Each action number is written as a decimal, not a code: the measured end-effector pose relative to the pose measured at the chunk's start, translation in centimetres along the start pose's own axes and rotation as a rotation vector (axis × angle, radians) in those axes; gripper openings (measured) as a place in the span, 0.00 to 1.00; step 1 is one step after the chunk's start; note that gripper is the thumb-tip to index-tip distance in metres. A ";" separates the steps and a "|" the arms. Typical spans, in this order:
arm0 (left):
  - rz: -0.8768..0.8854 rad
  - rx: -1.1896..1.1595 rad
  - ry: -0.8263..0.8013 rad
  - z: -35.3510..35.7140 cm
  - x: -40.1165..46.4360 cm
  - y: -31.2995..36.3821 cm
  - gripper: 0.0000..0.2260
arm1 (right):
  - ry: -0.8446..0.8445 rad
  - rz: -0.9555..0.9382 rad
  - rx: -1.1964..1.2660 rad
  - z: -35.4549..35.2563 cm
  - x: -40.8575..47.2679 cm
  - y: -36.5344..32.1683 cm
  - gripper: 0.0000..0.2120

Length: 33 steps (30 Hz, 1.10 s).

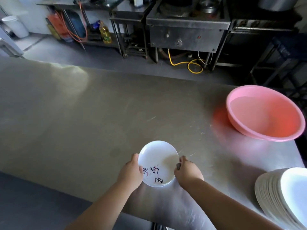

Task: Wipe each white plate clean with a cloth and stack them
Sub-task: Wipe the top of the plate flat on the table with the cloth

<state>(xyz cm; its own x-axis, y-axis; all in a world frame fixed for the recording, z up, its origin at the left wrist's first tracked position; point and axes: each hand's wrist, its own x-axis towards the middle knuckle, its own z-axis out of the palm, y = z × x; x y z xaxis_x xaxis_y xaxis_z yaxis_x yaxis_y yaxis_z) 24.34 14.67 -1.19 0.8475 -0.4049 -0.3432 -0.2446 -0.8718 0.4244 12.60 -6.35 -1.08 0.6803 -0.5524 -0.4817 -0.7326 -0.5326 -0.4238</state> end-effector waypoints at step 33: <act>0.246 -0.099 -0.133 14.6 -7.8 10.7 0.17 | 0.114 0.176 0.143 -5.0 -9.1 21.0 0.06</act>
<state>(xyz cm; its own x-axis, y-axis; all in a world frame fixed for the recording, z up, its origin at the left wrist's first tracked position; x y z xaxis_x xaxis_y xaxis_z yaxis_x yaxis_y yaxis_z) 8.27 4.43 -6.20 0.6976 -0.6391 -0.3240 -0.3822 -0.7144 0.5861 -8.88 -15.73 -1.78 0.5340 -0.7019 -0.4714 -0.8302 -0.3298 -0.4495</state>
